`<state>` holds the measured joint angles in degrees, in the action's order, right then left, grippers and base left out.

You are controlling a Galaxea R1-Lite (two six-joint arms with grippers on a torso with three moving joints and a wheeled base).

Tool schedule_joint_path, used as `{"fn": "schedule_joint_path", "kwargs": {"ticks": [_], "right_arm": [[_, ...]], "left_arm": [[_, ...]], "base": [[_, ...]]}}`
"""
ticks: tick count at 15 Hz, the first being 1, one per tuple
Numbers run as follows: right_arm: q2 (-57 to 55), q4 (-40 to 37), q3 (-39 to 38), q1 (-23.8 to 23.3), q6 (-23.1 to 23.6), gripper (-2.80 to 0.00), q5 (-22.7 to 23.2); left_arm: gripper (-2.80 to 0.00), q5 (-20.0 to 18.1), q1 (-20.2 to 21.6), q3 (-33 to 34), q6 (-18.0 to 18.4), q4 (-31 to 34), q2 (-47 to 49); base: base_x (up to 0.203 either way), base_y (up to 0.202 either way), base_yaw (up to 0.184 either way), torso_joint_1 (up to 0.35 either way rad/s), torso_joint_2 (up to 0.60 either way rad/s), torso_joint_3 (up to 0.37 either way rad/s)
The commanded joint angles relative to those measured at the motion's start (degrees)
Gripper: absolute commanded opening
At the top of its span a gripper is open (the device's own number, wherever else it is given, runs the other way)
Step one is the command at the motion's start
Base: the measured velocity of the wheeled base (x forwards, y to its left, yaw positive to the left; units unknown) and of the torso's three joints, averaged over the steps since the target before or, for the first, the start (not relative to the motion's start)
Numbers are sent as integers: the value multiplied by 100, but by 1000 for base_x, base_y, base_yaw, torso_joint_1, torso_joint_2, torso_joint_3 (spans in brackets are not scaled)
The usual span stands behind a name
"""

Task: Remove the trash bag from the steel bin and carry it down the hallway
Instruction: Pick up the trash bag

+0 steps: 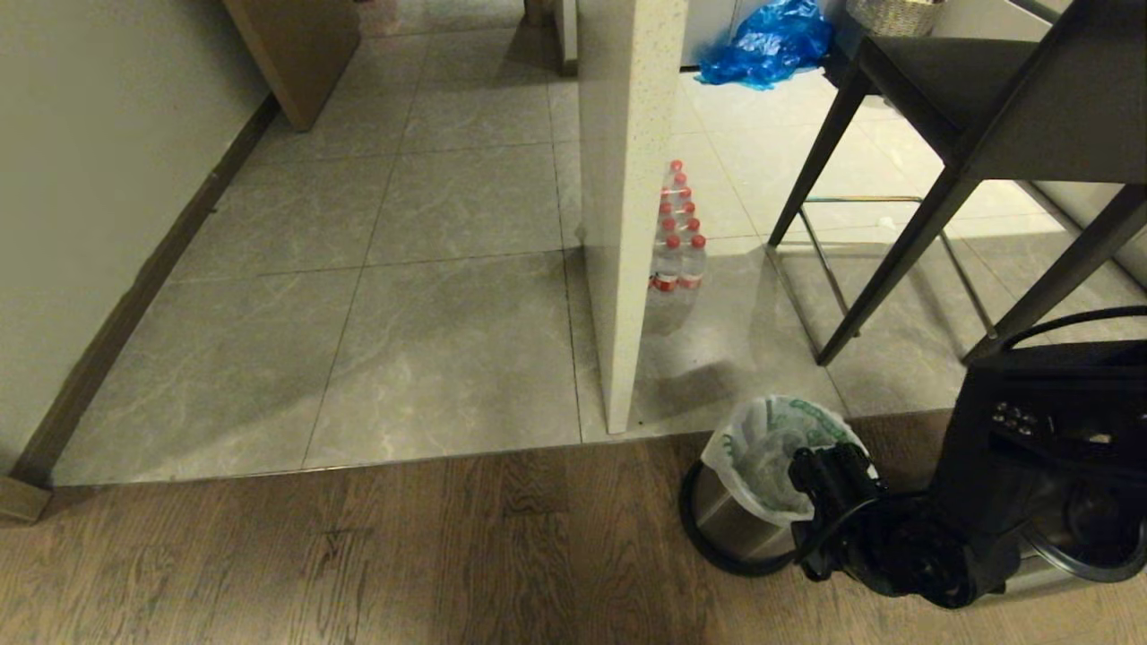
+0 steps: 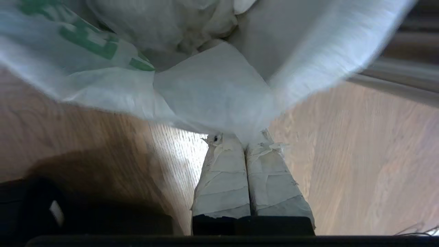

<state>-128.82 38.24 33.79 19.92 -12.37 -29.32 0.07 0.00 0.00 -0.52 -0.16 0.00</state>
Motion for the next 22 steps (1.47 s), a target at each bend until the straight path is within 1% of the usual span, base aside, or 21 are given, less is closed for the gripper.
{"fn": "schedule_joint_path", "kwargs": {"ticks": [1, 5, 8, 10, 14, 16, 19, 22], "right_arm": [[600, -150, 43, 3, -9, -280, -29], [1296, -849, 753, 3, 4, -280, -71], [1273, -1168, 1364, -1, -1, -280, -188], [964, -1191, 1856, -54, 5, -280, -219], [-31, -1177, 2435, -82, 13, -280, -302], [-356, -1192, 2752, -77, 13, -280, -359], [-495, -1188, 2932, -85, 7, -280, -382], [-461, -1255, 2917, -125, -54, -280, -379]], "left_arm": [[-280, 1, 0, 0, 0, -2, -9], [-280, 1, 0, 0, 0, -2, -9], [-280, 1, 0, 0, 0, -2, -9], [-280, 1, 0, 0, 0, -2, -9], [-280, 1, 0, 0, 0, -2, -9], [-280, 1, 0, 0, 0, -2, -6], [-280, 1, 0, 0, 0, -2, -9], [-280, 1, 0, 0, 0, -2, -9]], "base": [[0, 0, 0, 0, 0, 0], [0, 0, 0, 0, 0, 0], [0, 0, 0, 0, 0, 0], [0, 0, 0, 0, 0, 0], [0, 0, 0, 0, 0, 0], [0, 0, 0, 0, 0, 0], [0, 0, 0, 0, 0, 0], [0, 0, 0, 0, 0, 0]]}}
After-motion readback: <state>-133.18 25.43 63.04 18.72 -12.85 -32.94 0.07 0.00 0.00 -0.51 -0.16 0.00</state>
